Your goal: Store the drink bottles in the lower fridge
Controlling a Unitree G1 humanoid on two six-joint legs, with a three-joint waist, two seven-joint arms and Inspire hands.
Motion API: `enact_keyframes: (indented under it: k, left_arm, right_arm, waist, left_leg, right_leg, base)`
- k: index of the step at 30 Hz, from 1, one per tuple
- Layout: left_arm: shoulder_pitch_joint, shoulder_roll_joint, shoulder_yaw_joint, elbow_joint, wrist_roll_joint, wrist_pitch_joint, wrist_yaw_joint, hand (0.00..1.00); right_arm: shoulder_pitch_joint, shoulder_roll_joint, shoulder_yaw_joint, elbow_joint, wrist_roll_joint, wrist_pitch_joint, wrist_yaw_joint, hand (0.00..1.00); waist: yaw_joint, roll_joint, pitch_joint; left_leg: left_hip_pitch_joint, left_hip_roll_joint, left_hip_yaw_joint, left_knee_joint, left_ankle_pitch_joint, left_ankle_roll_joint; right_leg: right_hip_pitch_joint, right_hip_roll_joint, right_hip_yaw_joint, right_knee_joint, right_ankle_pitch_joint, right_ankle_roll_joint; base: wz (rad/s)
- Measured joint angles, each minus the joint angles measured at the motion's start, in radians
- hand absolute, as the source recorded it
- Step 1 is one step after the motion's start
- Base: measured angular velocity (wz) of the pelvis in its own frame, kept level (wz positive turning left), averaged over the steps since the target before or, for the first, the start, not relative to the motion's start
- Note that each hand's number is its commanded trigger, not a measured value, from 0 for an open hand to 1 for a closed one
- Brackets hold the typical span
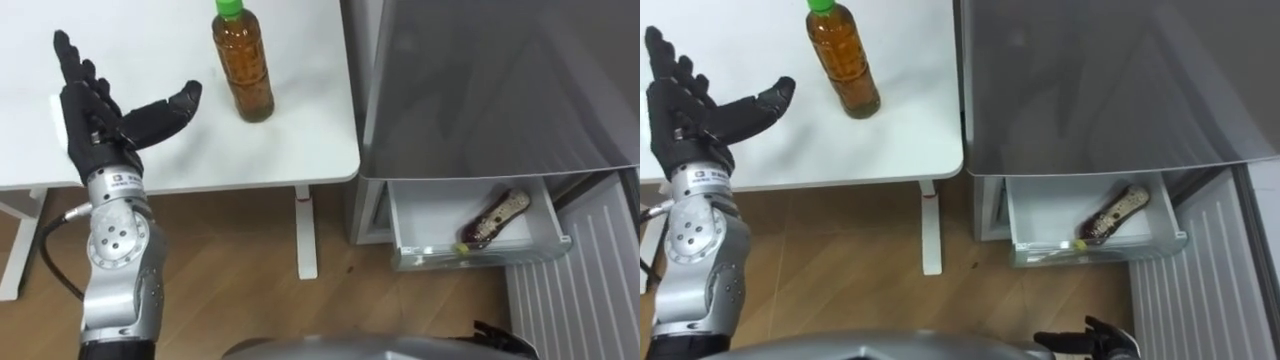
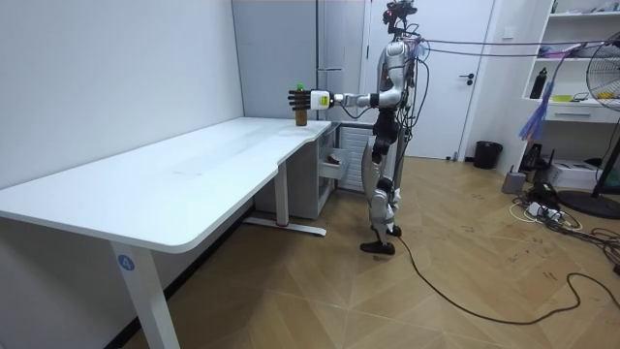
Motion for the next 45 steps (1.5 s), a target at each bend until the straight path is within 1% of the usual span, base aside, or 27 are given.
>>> enact_keyframes:
  k: [3,8,16,19,23,28,32,35,38,41,45]
  left_arm:
    - [-0.015,0.0,-0.001,0.0,0.001,0.004,-0.028,0.0]
    - [-0.019,0.0,-0.001,0.0,0.001,0.036,-0.076,0.0]
    - [-0.019,0.001,0.0,0.0,0.001,0.064,-0.109,0.0]
    - [-0.019,0.0,0.0,0.0,0.001,0.066,-0.117,0.0]
    - [-0.026,0.002,0.001,0.0,-0.002,0.077,-0.132,0.0]
    - [-0.035,0.018,0.002,0.0,-0.003,0.077,-0.138,0.0]
    - [-0.036,0.019,0.002,0.0,-0.003,0.077,-0.139,0.0]
    - [-0.039,0.019,0.002,0.006,-0.003,0.077,-0.139,0.0]
    - [-0.066,0.019,0.001,0.052,-0.003,0.077,-0.136,0.0]
    - [-0.074,0.02,-0.001,0.074,-0.029,0.079,-0.134,0.0]
    - [-0.102,0.021,-0.001,0.105,-0.03,0.087,-0.134,0.0]
  right_arm:
    - [0.0,0.0,-0.001,0.0,0.001,-0.001,0.0,0.0]
    - [0.0,0.0,-0.003,0.003,0.001,-0.001,0.006,0.0]
    - [0.0,0.0,-0.003,0.005,0.001,0.0,0.007,0.0]
    - [0.0,-0.001,-0.004,0.004,0.001,0.01,0.008,0.0]
    - [-0.005,-0.002,-0.006,0.004,-0.002,0.017,0.009,0.0]
    - [0.003,-0.005,-0.016,-0.015,-0.005,0.016,0.01,0.0]
    - [0.006,-0.006,-0.023,-0.02,-0.006,0.012,0.01,0.0]
    - [0.006,-0.006,-0.026,-0.021,-0.006,0.011,0.01,0.0]
    - [0.006,-0.005,-0.033,-0.024,-0.006,0.007,0.011,0.0]
    - [0.001,-0.002,-0.032,-0.024,-0.006,0.008,0.007,0.0]
    - [0.001,-0.002,-0.033,-0.024,-0.007,0.015,0.006,0.0]
  waist:
    - [-0.003,0.001,0.0004]
    - [-0.008,0.003,0.0022]
    - [-0.007,0.004,0.0031]
    - [-0.008,0.004,0.0031]
    - [-0.008,0.007,0.004]
    - [-0.016,0.017,0.0039]
    - [-0.027,0.025,0.0018]
    - [-0.037,0.026,0.0009]
    - [-0.045,0.026,0.0009]
    - [-0.06,0.025,0.0011]
    - [-0.062,0.023,0.0017]
  left_leg:
    - [0.0,0.0,0.001,0.0,0.0,0.0]
    - [0.001,0.0,0.001,0.0,0.0,0.0]
    - [0.002,0.0,0.001,0.001,0.0,0.0]
    - [0.0,0.001,0.001,0.001,0.0,0.0]
    - [-0.002,0.001,0.001,0.002,0.0,0.0]
    - [-0.002,0.002,0.001,0.002,0.0,0.0]
    - [-0.001,0.002,0.001,0.002,0.0,0.0]
    - [0.0,0.003,0.004,0.003,0.0,0.0]
    - [-0.001,0.003,0.004,0.006,0.0,0.0]
    - [-0.001,0.003,0.005,0.007,0.0,0.0]
    - [-0.001,0.005,0.013,0.008,0.0,0.0]
  right_leg:
    - [-0.001,0.0,0.007,0.0,0.0,0.0]
    - [0.0,0.001,0.009,0.0,0.0,0.0]
    - [0.0,0.001,0.01,0.0,0.0,0.0]
    - [-0.002,0.001,0.01,0.001,0.0,0.0]
    - [-0.003,0.002,0.01,0.0,0.0,-0.001]
    - [-0.004,0.002,0.009,0.0,0.001,-0.001]
    - [-0.004,0.003,0.009,0.0,0.001,-0.001]
    - [-0.003,0.003,0.007,0.001,0.001,-0.002]
    - [-0.002,0.003,0.007,0.003,0.001,-0.002]
    - [-0.003,0.003,0.007,0.005,0.001,-0.002]
    - [-0.004,0.004,0.009,0.006,0.001,-0.002]
  base:
    - [-0.01]
    - [0.0]
    - [0.0]
    - [0.0]
    - [0.0]
    - [0.0]
    - [0.0]
    - [0.0]
    - [0.0]
    - [0.0]
    - [0.0]
